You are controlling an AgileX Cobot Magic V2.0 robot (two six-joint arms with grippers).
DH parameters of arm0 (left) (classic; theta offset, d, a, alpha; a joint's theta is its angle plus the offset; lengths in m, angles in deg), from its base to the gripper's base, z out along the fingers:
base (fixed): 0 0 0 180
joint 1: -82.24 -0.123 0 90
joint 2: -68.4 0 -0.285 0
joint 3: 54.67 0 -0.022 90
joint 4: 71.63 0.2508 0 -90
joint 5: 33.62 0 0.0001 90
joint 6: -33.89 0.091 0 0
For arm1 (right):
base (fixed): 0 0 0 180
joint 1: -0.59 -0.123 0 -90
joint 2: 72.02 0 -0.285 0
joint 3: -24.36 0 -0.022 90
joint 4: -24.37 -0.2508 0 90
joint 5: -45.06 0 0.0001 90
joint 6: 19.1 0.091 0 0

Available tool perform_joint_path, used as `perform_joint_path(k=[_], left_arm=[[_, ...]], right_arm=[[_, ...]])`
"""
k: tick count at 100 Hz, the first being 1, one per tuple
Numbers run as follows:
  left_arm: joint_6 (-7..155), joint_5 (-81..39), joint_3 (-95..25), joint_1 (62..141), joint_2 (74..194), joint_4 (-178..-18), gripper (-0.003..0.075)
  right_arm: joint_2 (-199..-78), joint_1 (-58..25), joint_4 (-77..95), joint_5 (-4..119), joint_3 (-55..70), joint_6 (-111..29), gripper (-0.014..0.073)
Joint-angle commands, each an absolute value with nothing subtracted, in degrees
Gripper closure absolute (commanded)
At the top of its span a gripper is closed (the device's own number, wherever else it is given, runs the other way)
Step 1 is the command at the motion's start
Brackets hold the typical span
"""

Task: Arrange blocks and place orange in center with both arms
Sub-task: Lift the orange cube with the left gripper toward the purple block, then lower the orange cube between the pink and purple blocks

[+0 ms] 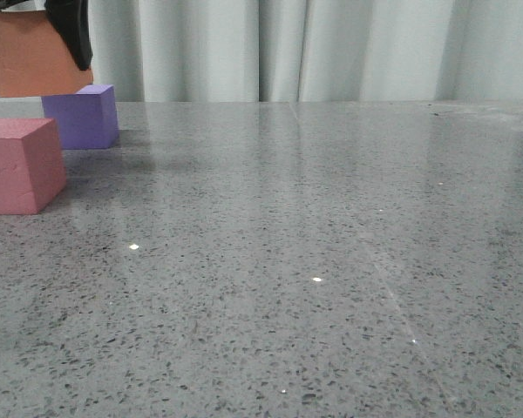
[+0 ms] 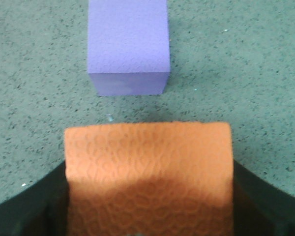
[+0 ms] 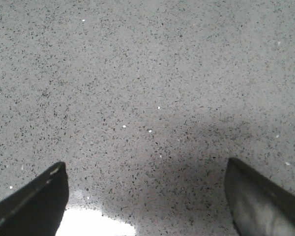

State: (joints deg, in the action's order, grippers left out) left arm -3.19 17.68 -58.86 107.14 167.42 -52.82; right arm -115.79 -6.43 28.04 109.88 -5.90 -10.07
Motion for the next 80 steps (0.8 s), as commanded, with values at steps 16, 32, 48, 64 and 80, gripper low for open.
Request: perform_joint_path(k=[16, 32, 48, 64, 80], left_arm=[[-3.16, 14.00, -60.39, 106.91, 165.15, -51.75, 0.0554], [-3.27, 14.13, -59.97, 105.53, 165.53, -52.12, 0.0554], [-3.27, 13.42, -58.22, 104.84, 165.53, -52.40, 0.0554], [-3.27, 10.64, -56.39, 104.84, 165.88, -53.31, 0.0554], [-3.27, 9.24, -56.35, 104.84, 166.87, -53.69, 0.0554]], right_arm=[[-115.89, -6.49, 28.40, 106.86, -4.72, -10.40, -0.0043], [-115.89, -6.49, 28.40, 106.86, -4.72, -10.40, -0.0043], [-115.89, -6.49, 28.40, 106.66, -4.72, -10.40, -0.0043], [-115.89, -6.49, 28.40, 106.41, -4.72, -10.40, -0.0043], [-115.89, -6.49, 28.40, 106.41, -4.72, -10.40, -0.0043]])
